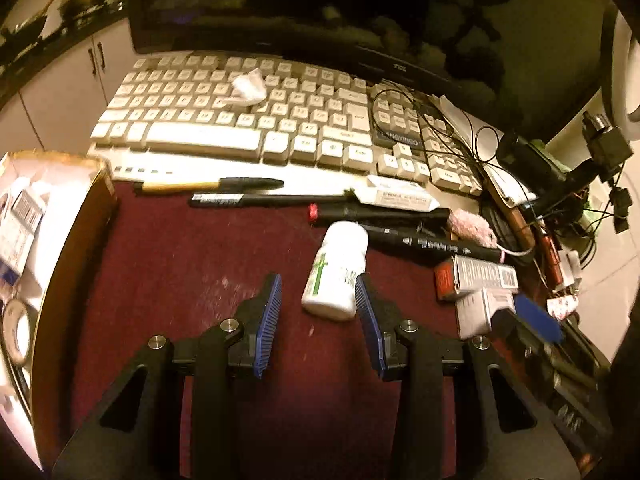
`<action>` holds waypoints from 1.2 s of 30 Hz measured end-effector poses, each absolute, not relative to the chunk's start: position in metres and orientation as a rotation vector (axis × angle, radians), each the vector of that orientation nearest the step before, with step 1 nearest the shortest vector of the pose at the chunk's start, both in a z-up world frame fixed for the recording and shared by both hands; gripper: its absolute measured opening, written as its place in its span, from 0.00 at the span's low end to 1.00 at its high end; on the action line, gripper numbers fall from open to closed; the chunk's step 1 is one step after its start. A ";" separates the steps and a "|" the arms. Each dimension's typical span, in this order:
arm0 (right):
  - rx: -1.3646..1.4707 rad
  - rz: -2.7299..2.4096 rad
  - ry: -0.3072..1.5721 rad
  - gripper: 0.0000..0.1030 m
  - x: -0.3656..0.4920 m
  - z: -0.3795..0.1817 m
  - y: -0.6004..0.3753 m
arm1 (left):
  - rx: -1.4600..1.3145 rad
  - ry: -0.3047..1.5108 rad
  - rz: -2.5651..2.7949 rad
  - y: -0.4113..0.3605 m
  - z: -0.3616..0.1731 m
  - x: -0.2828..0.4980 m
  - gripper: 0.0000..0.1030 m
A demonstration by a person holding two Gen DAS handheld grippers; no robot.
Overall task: Organize objects
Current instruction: 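Move both tools back over the desk clutter, then grasp the white pill bottle with the left tool while the right tool reaches for the small white box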
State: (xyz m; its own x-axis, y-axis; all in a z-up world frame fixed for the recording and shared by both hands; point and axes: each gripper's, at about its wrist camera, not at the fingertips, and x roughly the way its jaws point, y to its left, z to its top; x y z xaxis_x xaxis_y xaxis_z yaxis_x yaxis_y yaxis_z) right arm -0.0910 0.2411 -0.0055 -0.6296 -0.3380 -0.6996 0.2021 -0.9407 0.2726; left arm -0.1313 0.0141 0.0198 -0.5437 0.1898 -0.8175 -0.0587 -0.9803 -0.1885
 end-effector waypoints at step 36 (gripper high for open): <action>0.879 -2.497 -0.359 0.47 -0.031 0.032 0.212 | -1.432 -0.610 2.613 -0.057 -0.001 -0.043 0.32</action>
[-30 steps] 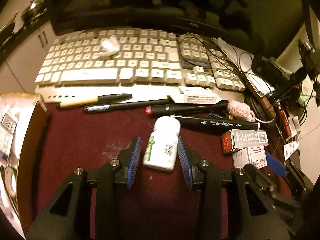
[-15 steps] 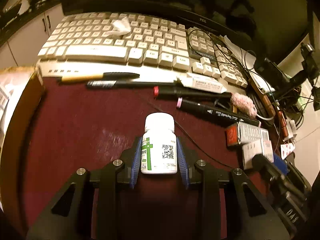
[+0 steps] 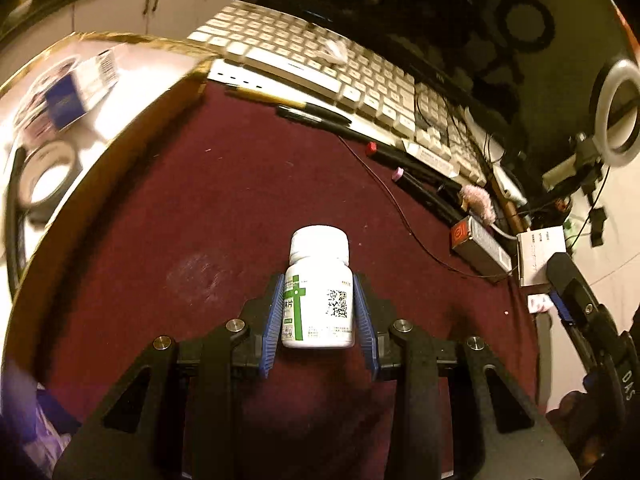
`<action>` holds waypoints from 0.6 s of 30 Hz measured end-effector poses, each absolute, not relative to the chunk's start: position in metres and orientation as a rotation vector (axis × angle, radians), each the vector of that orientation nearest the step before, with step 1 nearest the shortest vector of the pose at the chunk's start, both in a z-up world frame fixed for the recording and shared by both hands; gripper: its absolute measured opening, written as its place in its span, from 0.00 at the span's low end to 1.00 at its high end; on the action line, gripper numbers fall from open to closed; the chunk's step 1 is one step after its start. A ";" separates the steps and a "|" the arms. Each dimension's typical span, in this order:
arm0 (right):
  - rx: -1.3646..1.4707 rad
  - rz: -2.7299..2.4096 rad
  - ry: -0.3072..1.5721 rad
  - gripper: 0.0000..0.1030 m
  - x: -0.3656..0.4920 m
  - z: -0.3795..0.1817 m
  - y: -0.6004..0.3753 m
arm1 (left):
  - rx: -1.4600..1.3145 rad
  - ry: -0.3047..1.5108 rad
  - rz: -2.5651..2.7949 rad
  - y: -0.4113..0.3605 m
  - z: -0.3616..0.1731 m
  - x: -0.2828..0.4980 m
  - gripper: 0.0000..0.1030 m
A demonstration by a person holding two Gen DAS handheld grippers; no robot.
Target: Organize objects
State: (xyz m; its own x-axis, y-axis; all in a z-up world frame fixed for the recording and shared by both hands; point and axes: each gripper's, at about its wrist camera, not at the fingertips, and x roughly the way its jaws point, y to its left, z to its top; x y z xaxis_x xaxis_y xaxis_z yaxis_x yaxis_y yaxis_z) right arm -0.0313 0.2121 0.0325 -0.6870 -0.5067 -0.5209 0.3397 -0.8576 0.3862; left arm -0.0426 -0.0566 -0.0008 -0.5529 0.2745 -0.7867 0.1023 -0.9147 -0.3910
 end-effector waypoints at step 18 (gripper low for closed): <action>0.919 -2.276 -0.300 0.47 -0.054 0.041 0.141 | -1.290 -0.823 2.652 -0.128 0.026 -0.019 0.32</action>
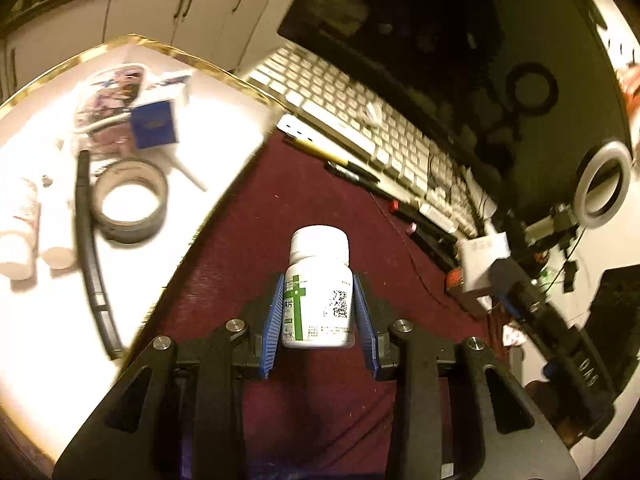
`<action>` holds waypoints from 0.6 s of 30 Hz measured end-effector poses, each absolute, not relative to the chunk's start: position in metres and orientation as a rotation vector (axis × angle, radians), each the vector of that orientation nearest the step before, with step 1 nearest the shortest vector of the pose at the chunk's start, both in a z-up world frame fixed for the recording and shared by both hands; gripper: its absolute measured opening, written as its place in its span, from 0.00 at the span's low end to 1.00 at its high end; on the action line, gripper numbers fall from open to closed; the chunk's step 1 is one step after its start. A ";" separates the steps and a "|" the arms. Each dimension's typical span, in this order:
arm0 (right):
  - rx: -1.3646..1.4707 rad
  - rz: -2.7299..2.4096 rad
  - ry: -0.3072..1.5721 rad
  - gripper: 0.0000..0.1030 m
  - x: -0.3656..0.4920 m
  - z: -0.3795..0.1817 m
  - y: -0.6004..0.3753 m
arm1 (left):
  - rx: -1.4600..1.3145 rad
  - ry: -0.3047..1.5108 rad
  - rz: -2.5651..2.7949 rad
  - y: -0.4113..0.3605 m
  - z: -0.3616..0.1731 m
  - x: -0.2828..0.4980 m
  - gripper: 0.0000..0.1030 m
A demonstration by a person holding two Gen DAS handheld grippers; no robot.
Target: Organize objects
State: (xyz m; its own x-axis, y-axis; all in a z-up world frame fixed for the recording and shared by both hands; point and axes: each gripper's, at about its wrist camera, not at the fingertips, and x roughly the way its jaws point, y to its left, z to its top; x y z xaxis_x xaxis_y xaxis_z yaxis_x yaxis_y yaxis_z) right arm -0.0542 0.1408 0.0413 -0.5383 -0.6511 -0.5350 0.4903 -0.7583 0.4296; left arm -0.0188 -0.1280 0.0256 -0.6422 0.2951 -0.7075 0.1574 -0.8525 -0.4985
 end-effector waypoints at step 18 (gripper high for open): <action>0.957 -1.914 -0.185 0.47 -0.025 0.052 0.008 | -1.129 -1.125 2.878 -0.260 0.060 0.056 0.32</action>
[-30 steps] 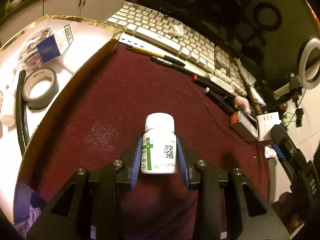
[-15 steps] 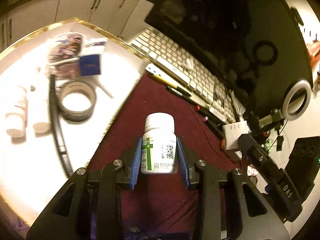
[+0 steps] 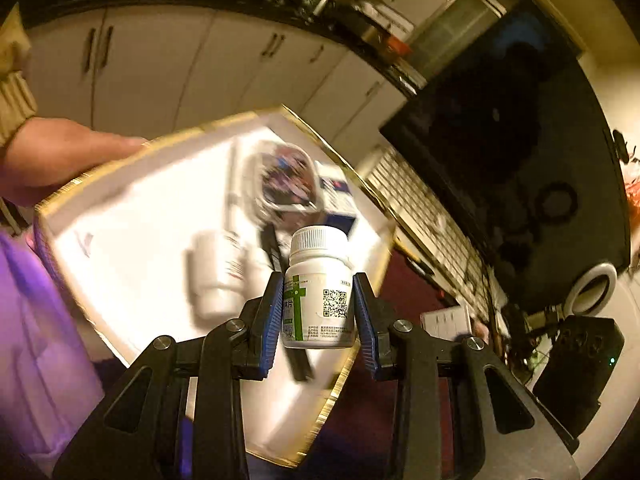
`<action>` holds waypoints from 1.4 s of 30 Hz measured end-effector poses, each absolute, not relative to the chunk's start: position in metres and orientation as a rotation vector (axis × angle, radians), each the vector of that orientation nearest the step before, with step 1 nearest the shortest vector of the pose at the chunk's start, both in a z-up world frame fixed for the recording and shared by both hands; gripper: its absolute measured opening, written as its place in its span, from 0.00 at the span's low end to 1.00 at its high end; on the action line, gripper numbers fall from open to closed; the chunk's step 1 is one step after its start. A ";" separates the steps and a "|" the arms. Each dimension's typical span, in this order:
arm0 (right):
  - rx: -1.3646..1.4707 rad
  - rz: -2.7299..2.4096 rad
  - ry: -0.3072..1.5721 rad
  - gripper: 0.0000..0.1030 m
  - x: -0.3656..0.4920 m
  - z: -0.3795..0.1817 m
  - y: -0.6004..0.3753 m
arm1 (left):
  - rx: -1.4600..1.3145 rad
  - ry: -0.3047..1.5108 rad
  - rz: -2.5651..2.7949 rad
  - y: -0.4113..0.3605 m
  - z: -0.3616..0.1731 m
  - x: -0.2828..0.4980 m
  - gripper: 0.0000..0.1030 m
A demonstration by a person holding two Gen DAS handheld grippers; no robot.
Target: Organize objects
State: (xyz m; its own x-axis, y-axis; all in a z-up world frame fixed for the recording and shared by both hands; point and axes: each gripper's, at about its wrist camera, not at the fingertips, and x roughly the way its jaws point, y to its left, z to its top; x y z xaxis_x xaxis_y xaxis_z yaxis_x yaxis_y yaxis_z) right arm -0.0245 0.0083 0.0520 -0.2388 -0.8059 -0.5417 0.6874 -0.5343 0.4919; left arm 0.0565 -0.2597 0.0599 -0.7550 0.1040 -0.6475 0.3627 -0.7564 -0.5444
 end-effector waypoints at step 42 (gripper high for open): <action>0.954 -1.784 0.318 0.49 0.032 0.005 -0.109 | 1.221 0.805 -2.361 -0.323 0.009 0.021 0.34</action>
State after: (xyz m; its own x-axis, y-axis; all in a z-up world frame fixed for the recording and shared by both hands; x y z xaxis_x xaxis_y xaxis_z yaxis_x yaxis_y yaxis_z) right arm 0.0316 -0.1087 0.0045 -0.1430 -0.6681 -0.7302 0.8795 -0.4242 0.2159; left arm 0.0206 -0.3231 0.0089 -0.5606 -0.0561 -0.8262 0.5491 -0.7720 -0.3202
